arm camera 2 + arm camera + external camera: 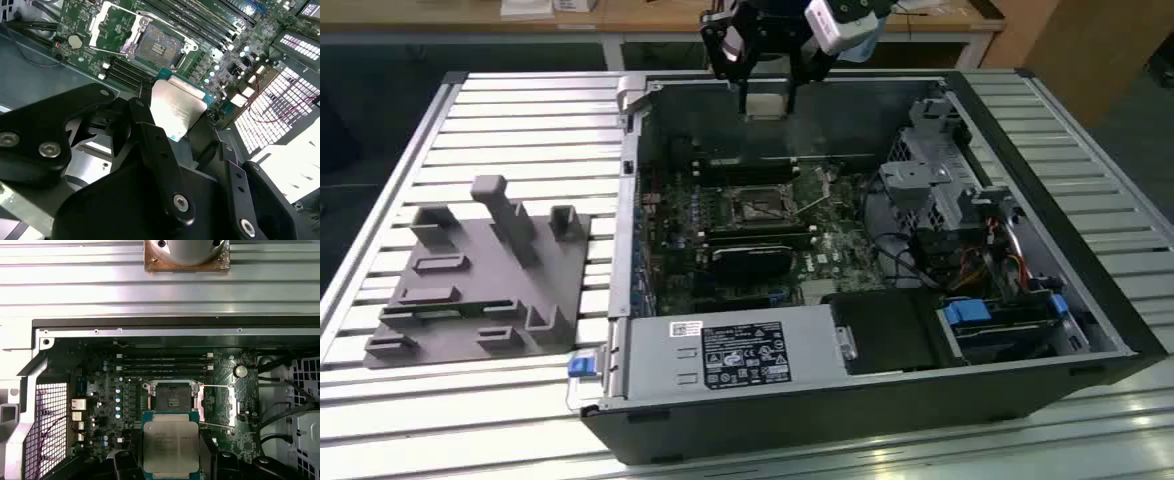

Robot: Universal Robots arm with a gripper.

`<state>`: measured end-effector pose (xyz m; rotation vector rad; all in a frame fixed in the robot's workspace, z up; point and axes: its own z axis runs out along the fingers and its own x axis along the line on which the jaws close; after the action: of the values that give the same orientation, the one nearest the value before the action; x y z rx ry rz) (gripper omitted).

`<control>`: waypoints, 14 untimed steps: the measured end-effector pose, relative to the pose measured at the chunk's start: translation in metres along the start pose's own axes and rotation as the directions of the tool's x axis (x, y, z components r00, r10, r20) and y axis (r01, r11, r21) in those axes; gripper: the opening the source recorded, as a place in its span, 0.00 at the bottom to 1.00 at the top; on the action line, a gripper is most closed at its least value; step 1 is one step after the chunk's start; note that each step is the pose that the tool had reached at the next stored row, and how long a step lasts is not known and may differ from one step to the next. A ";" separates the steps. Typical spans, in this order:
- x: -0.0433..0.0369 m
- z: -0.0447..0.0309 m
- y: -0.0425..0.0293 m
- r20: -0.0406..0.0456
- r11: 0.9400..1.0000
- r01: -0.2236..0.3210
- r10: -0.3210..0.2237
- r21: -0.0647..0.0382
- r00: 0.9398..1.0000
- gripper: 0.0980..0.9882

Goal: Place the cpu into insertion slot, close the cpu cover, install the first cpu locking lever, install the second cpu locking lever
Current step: 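Place the cpu into insertion slot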

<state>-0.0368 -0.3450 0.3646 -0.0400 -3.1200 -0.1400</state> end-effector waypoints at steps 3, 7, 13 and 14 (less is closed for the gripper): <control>0.0000 0.0000 0.0000 0.000 1.000 0.000 0.000 0.000 1.000 0.49; 0.0000 0.0008 0.0000 0.000 1.000 0.000 0.000 0.000 1.000 0.49; -0.0001 0.0044 -0.0004 0.000 1.000 0.000 0.000 0.000 1.000 0.49; -0.0001 0.0049 -0.0004 0.000 1.000 0.000 0.000 0.000 1.000 0.49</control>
<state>-0.0368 -0.3450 0.3596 -0.0400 -3.1200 -0.1399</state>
